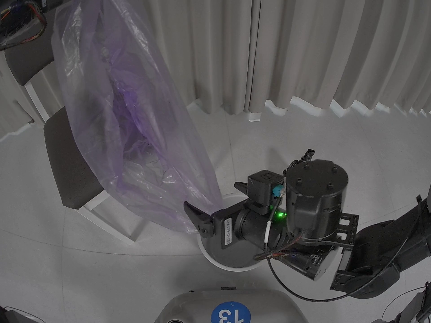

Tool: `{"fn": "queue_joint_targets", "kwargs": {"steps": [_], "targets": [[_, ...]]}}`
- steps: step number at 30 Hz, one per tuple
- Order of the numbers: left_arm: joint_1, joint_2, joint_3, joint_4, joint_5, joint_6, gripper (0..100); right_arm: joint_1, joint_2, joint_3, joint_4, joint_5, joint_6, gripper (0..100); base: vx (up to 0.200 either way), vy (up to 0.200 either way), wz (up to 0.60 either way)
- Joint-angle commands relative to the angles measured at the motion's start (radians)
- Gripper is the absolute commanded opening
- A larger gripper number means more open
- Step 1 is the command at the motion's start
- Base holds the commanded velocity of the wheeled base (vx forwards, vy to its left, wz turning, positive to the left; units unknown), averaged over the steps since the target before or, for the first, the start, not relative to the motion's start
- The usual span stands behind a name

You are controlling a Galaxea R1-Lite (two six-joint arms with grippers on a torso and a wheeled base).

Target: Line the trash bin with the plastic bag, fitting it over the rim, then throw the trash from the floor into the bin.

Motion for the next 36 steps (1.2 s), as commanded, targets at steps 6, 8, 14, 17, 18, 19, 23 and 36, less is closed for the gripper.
{"fn": "queue_joint_targets", "kwargs": {"steps": [6, 8, 14, 17, 18, 19, 23, 36], "targets": [[-0.001, -0.014, 0.016, 0.006, 0.002, 0.002, 0, 0.007, 0.035, -0.016, -0.019, 0.001, -0.001, 0, 0.000, 0.000, 0.00], [-0.001, -0.024, 0.019, 0.007, 0.000, 0.002, 0, 0.007, 0.033, -0.014, -0.018, -0.001, -0.001, 0, 0.000, 0.000, 0.00], [-0.001, -0.034, 0.057, 0.006, 0.000, -0.001, 0, 0.007, 0.029, -0.013, -0.016, -0.001, -0.001, 0, 0.000, 0.000, 0.00], [-0.001, -0.048, 0.082, 0.006, 0.000, -0.001, 0, 0.007, 0.026, -0.011, -0.013, -0.002, -0.002, 0, 0.000, 0.000, 0.00], [-0.001, -0.053, 0.088, 0.004, 0.000, -0.003, 0, 0.007, 0.018, -0.010, -0.013, -0.002, -0.004, 0, 0.000, 0.000, 0.00], [-0.001, -0.054, 0.090, 0.004, 0.000, -0.003, 0, 0.007, 0.010, -0.007, -0.013, -0.004, -0.005, 0, 0.000, 0.000, 0.00], [0.000, -0.053, 0.090, 0.004, 0.000, -0.007, 0, 0.005, -0.025, 0.006, -0.015, -0.004, -0.002, 0, 0.000, 0.000, 0.00], [0.013, -0.053, 0.113, 0.001, 0.000, -0.009, 0, -0.014, -0.159, 0.127, -0.016, 0.007, 0.001, 0, 0.000, 0.000, 0.00]]}}
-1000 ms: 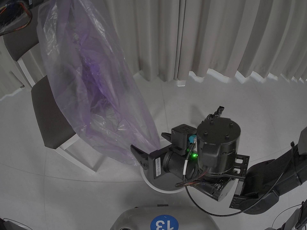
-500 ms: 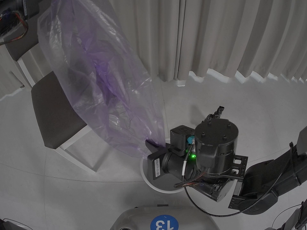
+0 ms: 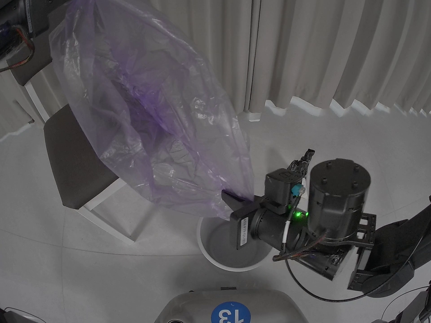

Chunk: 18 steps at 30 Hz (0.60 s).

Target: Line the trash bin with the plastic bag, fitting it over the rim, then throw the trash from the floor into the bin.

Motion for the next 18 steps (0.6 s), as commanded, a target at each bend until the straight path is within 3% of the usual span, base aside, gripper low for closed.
{"fn": "queue_joint_targets", "kwargs": {"steps": [1, 18], "targets": [[0.002, 0.011, 0.004, -0.001, -0.001, -0.002, 0, -0.003, -0.081, 0.059, 0.000, 0.006, 0.000, 0, 0.000, 0.000, 0.00], [-0.003, 0.021, 0.005, -0.004, -0.003, -0.016, 0, -0.042, -0.257, 0.163, 0.006, 0.006, -0.003, 0, 0.000, 0.000, 0.00]]}}
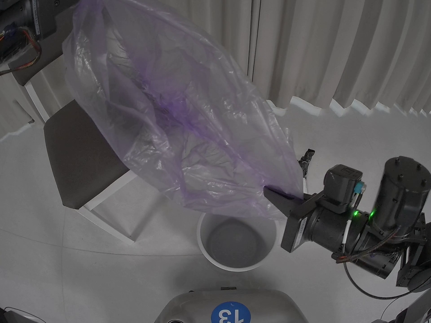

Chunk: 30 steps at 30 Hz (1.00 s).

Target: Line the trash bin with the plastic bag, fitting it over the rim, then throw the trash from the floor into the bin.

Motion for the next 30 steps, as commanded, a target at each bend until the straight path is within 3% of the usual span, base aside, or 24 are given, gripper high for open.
{"fn": "queue_joint_targets", "kwargs": {"steps": [1, 11, 19, 30], "targets": [[-0.002, 0.004, 0.007, 0.001, 0.001, -0.005, 0, -0.007, -0.038, 0.001, 0.000, 0.000, -0.001, 0, 0.000, 0.000, 0.00], [-0.008, 0.004, 0.030, 0.001, 0.001, -0.025, 0, -0.018, -0.096, -0.005, 0.000, -0.001, 0.001, 0, 0.000, 0.000, 0.00], [-0.006, -0.051, 0.202, -0.003, -0.015, -0.027, 0, -0.020, -0.167, 0.001, 0.009, 0.000, 0.016, 0, 0.000, 0.000, 0.00], [-0.011, -0.087, 0.285, -0.003, -0.042, -0.080, 0, -0.046, -0.247, -0.034, 0.205, 0.002, 0.027, 0, 0.000, 0.000, 0.00]]}}
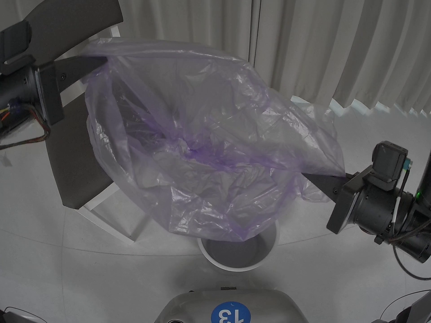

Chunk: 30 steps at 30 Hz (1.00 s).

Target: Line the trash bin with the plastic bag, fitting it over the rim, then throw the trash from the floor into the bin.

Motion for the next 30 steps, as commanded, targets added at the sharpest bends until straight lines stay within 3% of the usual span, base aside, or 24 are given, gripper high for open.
{"fn": "queue_joint_targets", "kwargs": {"steps": [1, 7, 20, 30], "targets": [[-0.004, -0.016, 0.024, -0.001, -0.016, -0.010, 0, -0.023, -0.060, -0.009, 0.057, 0.000, 0.001, 0, 0.000, 0.000, 0.00], [-0.043, -0.031, 0.064, -0.002, -0.018, -0.051, 0, -0.071, -0.155, -0.033, 0.326, 0.002, -0.001, 0, 0.000, 0.000, 0.00], [-0.066, -0.048, 0.226, -0.022, -0.016, -0.113, 0, -0.158, -0.275, -0.063, 0.663, 0.005, -0.016, 0, 0.000, 0.000, 0.00], [-0.093, -0.013, 0.285, -0.042, -0.009, -0.156, 0, -0.172, -0.264, -0.127, 0.889, 0.004, -0.069, 0, 0.000, 0.000, 0.00]]}}
